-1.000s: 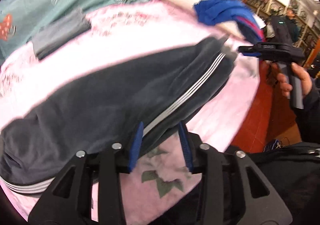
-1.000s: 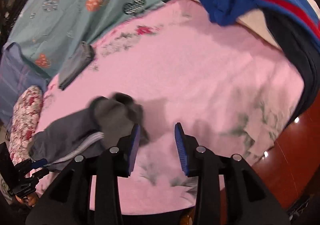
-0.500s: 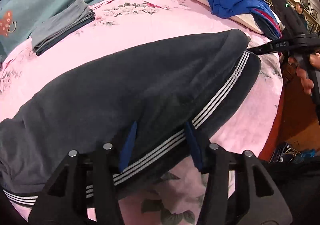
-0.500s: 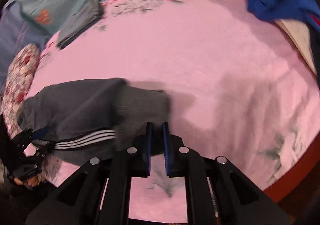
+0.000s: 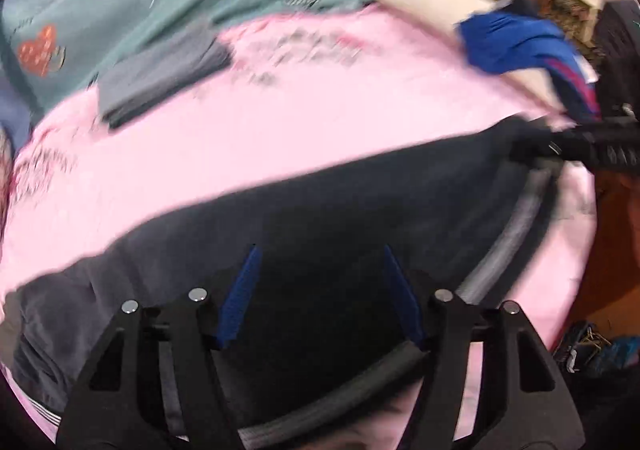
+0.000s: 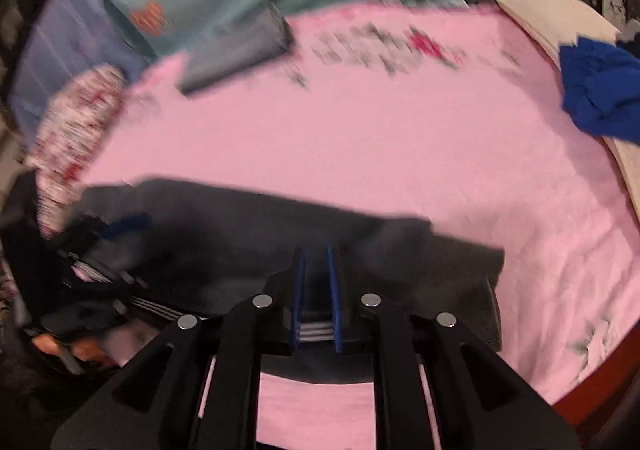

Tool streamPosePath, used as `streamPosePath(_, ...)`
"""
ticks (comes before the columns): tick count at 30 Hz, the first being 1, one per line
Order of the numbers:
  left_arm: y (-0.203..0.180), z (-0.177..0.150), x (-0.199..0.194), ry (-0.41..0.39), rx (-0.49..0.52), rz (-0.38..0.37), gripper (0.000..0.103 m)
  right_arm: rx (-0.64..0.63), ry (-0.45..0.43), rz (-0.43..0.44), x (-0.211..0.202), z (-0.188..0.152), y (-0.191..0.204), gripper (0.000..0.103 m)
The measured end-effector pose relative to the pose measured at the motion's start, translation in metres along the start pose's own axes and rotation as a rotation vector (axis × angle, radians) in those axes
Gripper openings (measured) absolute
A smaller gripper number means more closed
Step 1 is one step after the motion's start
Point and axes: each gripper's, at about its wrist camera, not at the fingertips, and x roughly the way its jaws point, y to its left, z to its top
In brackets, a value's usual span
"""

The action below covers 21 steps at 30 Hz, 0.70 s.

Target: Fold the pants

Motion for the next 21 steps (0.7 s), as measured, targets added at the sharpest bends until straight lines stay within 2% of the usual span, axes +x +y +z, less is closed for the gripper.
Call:
streamPosePath(2,0.011,-0.005,0.021,0.051,-0.027,0.01,0.064,0.038,0.078,0.008,0.029,-0.01,-0.021,0.002)
streamPosePath(4,0.01,-0.007,0.025,0.039,-0.02,0.015,0.065,0.079,0.045,0.09,0.035,-0.018,-0.036,0.002)
streamPosePath(6,0.006,-0.004,0.019,0.032,-0.008,0.027,0.063,0.085,0.017,0.122,0.024,-0.018,-0.036,0.004)
streamPosePath(7,0.006,-0.004,0.015,0.03,-0.011,0.02,0.063,0.088,-0.002,0.146,0.013,-0.018,-0.037,0.008)
streamPosePath(8,0.006,-0.001,0.009,0.024,-0.018,0.003,0.062,0.092,-0.025,0.157,0.002,-0.017,-0.037,0.02)
streamPosePath(10,0.001,0.002,-0.005,-0.012,-0.01,-0.016,0.063,0.099,-0.099,0.133,-0.029,-0.018,-0.041,0.035)
streamPosePath(11,-0.003,0.002,-0.013,-0.033,-0.002,-0.028,0.063,0.112,-0.131,0.11,-0.043,-0.022,-0.045,0.049)
streamPosePath(12,-0.009,0.003,-0.019,-0.051,0.007,-0.044,0.064,0.129,-0.146,0.075,-0.052,-0.025,-0.05,0.057)
streamPosePath(13,-0.017,0.004,-0.027,-0.073,0.024,-0.066,0.065,0.159,-0.164,0.036,-0.06,-0.031,-0.058,0.073)
streamPosePath(14,-0.025,0.005,-0.031,-0.089,0.041,-0.078,0.068,0.185,-0.178,0.02,-0.064,-0.036,-0.065,0.084)
streamPosePath(17,-0.051,0.005,-0.035,-0.116,0.089,-0.101,0.07,0.28,-0.175,0.022,-0.06,-0.053,-0.089,0.086)
streamPosePath(21,-0.075,0.007,-0.012,-0.074,0.125,-0.1,0.07,0.379,-0.146,0.091,-0.03,-0.07,-0.105,0.086)
